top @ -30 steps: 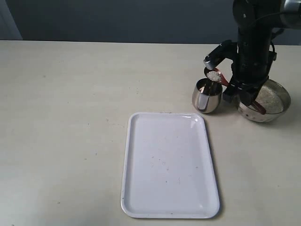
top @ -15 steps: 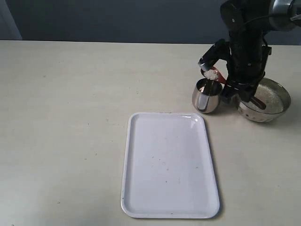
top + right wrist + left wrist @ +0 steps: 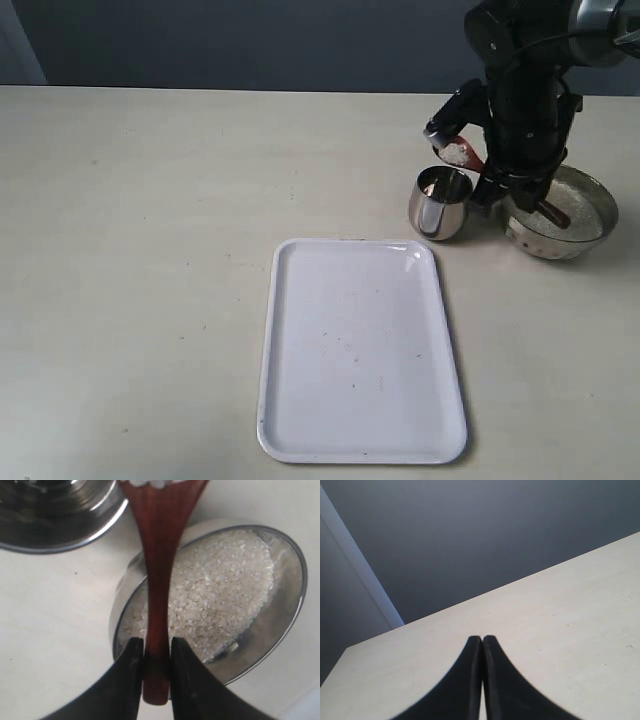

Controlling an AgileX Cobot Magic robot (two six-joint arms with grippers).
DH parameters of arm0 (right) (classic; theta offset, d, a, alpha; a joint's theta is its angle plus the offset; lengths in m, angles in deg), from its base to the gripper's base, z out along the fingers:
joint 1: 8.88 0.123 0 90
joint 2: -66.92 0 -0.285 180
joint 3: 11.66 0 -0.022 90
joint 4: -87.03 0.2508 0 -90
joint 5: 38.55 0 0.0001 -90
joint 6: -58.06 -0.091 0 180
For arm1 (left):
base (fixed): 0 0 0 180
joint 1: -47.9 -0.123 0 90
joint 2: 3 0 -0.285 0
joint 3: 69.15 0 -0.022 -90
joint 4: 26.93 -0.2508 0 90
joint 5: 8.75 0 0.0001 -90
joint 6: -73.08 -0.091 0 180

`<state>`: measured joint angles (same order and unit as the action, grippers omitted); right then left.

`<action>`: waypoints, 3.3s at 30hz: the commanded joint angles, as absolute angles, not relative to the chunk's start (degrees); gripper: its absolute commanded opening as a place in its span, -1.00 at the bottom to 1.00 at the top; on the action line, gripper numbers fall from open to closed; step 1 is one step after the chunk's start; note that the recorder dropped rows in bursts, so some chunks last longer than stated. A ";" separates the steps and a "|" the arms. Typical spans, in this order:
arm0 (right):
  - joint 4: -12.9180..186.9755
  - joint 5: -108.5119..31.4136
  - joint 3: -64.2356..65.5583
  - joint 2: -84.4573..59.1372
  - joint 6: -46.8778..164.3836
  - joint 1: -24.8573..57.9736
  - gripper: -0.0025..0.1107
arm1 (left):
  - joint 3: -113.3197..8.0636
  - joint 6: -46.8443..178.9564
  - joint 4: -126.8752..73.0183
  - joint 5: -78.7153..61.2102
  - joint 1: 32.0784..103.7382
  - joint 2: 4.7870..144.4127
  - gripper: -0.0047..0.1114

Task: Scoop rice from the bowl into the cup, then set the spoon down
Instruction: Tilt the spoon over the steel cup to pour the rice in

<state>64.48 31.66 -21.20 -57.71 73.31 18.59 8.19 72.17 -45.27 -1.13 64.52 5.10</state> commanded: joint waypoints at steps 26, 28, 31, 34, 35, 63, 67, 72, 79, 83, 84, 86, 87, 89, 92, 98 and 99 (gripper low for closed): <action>51.61 31.41 -18.07 -57.82 62.18 24.39 -0.97 | 8.06 72.63 -45.03 -1.69 64.56 4.79 -0.91; 51.25 31.41 -18.07 -57.82 60.77 24.39 -0.97 | 8.06 72.63 -45.03 -1.69 64.56 4.79 -0.91; 49.34 31.41 -17.61 -57.82 59.59 24.82 -0.97 | 8.06 72.63 -45.03 -1.69 64.56 4.79 -0.91; 47.22 31.41 -14.53 -57.82 58.51 25.84 -0.97 | 8.06 72.63 -45.03 -1.69 64.56 4.79 -0.91; 46.40 31.41 -14.04 -57.82 58.06 25.99 -0.97 | 8.06 72.63 -45.03 -1.69 64.56 4.79 -0.91; 38.11 31.41 -13.55 -59.38 52.86 28.82 -0.97 | 8.06 72.63 -45.03 -1.69 64.56 4.79 -0.91; 37.18 31.41 -13.55 -59.38 52.25 28.82 -0.97 | 8.06 72.63 -45.03 -1.69 64.56 4.79 -0.91; 36.28 31.41 -13.55 -59.38 52.17 28.82 -0.97 | 8.06 72.63 -45.03 -1.69 64.56 4.79 -0.91; 33.47 31.41 -12.64 -59.38 50.91 28.82 -0.97 | 8.06 72.63 -45.03 -1.69 64.56 4.79 -0.91; 30.15 31.41 -9.22 -59.38 49.00 28.91 -0.97 | 8.06 72.63 -45.03 -1.69 64.56 4.79 -0.91; 30.02 31.41 -8.53 -59.38 48.04 28.91 -0.97 | 8.06 72.63 -45.03 -1.69 64.56 4.79 -0.91; 29.78 31.41 -7.76 -59.38 46.35 28.91 -0.97 | 8.06 72.63 -45.03 -1.69 64.56 4.79 -0.91; 29.78 31.41 -7.76 -59.38 46.19 29.05 -0.97 | 8.06 72.63 -45.03 -1.69 64.56 4.79 -0.91; 29.32 31.41 -7.76 -59.38 45.38 29.65 -0.97 | 8.06 72.63 -45.03 -1.69 64.56 4.79 -0.91; 28.52 31.41 -7.76 -59.38 45.38 31.22 -0.97 | 8.06 72.63 -45.03 -1.69 64.56 4.79 -0.91; 26.68 31.41 -7.76 -59.38 45.38 32.49 -0.97 | 8.06 72.63 -45.03 -1.69 64.56 4.79 -0.91; 26.68 31.41 -7.76 -59.38 45.38 32.49 -0.97 | 8.06 72.63 -45.03 -1.69 64.56 4.79 -0.91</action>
<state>28.12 31.27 -7.96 -59.45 45.69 32.44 8.19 72.17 -45.27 -1.13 64.52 5.10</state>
